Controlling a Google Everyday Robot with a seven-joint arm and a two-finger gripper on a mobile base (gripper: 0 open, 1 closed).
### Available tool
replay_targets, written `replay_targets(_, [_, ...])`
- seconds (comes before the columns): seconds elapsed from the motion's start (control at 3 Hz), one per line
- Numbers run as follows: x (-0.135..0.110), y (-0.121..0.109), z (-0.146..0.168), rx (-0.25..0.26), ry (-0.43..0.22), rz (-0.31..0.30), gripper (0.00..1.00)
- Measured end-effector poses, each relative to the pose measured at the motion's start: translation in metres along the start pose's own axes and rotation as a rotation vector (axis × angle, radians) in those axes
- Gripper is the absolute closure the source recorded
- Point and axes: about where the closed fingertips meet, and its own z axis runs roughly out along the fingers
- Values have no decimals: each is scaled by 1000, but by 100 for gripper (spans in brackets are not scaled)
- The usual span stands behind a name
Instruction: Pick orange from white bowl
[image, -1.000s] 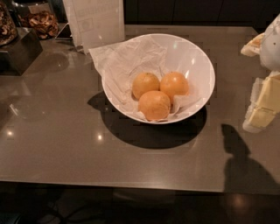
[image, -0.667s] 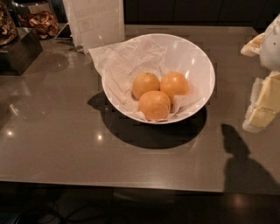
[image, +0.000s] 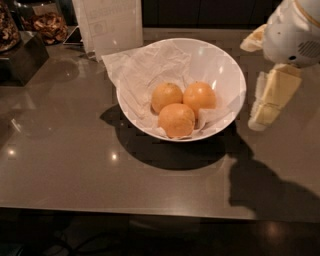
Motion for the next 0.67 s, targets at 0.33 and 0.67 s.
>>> replay_targets(0.33, [-35,-24,17,-36,-73,-85,0])
replay_targets(0.67, [-37,-26,17,-27,-78,-86,0])
